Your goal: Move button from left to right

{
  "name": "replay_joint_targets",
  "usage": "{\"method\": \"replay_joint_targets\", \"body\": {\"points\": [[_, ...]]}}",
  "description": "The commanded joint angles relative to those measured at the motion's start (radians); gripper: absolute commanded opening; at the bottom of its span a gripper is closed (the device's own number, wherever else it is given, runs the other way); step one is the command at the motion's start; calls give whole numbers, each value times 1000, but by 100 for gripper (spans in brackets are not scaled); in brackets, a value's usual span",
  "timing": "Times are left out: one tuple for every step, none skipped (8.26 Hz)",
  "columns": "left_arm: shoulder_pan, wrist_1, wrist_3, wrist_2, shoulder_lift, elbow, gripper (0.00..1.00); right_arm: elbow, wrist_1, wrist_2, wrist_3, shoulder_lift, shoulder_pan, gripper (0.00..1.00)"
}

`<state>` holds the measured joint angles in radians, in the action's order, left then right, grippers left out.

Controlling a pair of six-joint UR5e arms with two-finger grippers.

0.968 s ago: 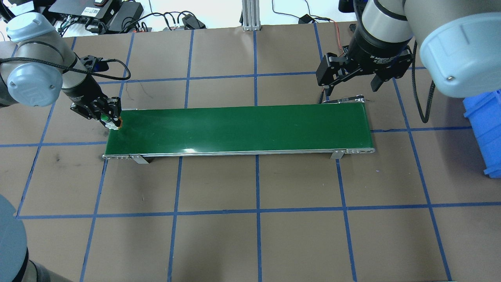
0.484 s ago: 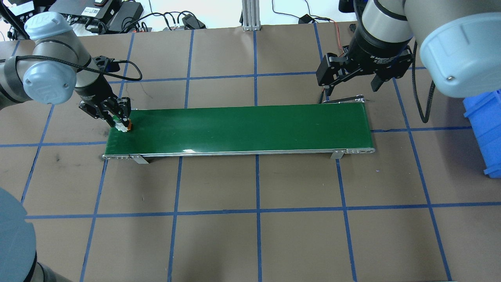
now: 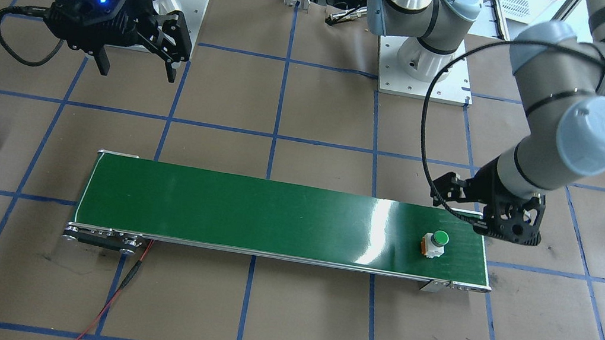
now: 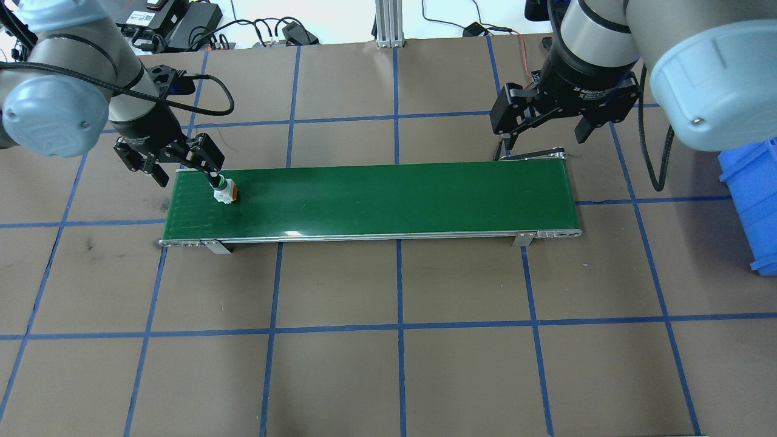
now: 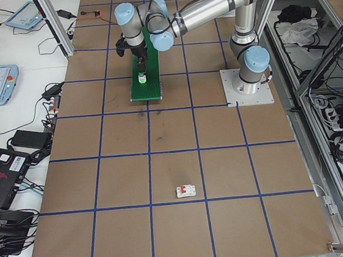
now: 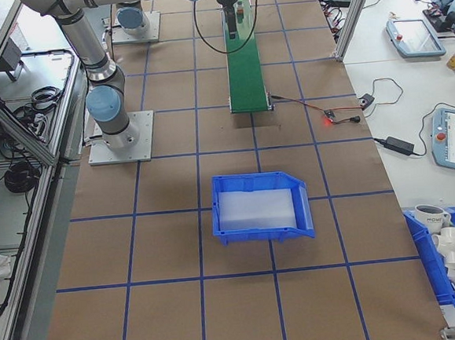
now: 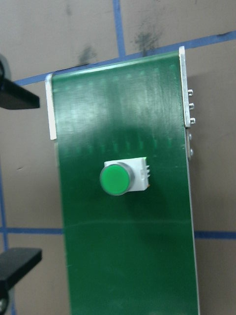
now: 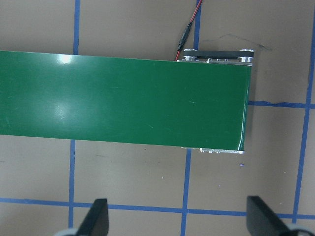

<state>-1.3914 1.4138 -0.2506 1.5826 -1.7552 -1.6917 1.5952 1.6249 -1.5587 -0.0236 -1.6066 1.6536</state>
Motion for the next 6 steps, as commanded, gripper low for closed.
{"method": "replay_joint_targets", "body": {"points": [[-14, 154, 13, -33, 184, 7, 100, 0, 4, 11, -1, 14, -2, 100], [-12, 152, 8, -33, 186, 9, 100, 0, 15, 11, -4, 42, -2, 100], [-14, 152, 13, -33, 204, 10, 100, 0, 19, 11, 2, 65, -2, 100], [-15, 152, 14, -35, 232, 12, 100, 0, 24, 9, 2, 88, -3, 100], [-15, 159, 16, -35, 262, 11, 100, 2, 70, 11, 1, 141, -3, 100], [-17, 175, 16, -33, 282, 11, 100, 21, 145, 11, 1, 183, -3, 100]]}}
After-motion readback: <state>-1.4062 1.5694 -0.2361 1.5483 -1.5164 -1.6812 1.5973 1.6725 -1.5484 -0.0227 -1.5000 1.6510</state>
